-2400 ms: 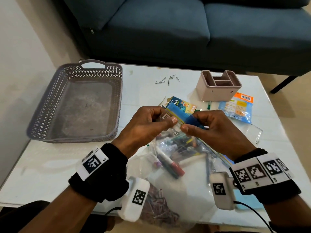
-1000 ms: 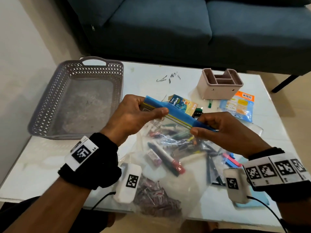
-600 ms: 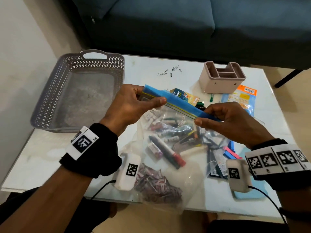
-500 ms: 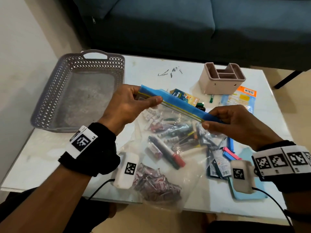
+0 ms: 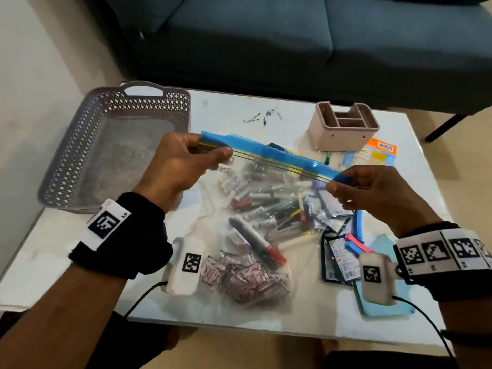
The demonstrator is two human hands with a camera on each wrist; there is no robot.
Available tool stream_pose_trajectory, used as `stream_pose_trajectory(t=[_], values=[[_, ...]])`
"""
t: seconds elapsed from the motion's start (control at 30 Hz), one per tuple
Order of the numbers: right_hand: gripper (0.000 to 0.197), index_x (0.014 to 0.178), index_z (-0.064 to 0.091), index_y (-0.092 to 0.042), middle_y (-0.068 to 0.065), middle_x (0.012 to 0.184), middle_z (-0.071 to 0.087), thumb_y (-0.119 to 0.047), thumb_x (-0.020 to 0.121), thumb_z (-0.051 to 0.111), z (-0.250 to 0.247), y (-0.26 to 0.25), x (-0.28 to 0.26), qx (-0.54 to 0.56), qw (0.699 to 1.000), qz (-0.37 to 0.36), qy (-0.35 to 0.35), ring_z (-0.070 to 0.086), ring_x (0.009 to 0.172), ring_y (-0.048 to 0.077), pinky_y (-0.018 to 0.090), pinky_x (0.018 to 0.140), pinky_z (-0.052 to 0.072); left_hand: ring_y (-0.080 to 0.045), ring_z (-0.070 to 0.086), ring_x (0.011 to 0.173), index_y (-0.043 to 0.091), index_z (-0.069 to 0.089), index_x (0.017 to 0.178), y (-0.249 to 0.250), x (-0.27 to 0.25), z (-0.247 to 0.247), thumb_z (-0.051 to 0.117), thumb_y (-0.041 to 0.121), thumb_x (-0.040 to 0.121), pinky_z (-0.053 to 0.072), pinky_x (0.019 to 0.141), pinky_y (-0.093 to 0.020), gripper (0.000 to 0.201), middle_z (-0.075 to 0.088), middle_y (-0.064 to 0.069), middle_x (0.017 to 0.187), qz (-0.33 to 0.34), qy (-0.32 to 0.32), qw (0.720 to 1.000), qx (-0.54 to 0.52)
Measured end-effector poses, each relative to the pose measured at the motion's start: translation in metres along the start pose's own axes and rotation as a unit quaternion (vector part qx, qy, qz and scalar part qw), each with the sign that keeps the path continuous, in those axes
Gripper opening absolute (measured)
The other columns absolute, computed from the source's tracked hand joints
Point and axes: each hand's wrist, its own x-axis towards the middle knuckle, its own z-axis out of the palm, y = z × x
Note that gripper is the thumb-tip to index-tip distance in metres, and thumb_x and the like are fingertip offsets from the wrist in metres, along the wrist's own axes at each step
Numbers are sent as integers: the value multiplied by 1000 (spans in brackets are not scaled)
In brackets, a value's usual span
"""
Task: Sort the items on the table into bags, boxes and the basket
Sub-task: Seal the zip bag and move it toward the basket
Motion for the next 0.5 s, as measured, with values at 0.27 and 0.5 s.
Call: stream_pose_trajectory(t=[0.27,0.5], values=[[22,112,69,4,15,87,68,-4,92,70,7,-1,1,107,989,78,63,65,84,30,43,85,59,-10,74,84,11,69,122,-13,5,10,75,34,92,54,70,-22,38,77,-1,99,86,55,985,143],[13,93,74,-1,23,86,73,-8,84,80,3,0,5,51,991,92,84,73,69,24,20,59,59,-22,63,119,25,56,141,-35,-9,-27,59,86,73,49,102,-37,91,67,-1,130,-107,-191,854,472]])
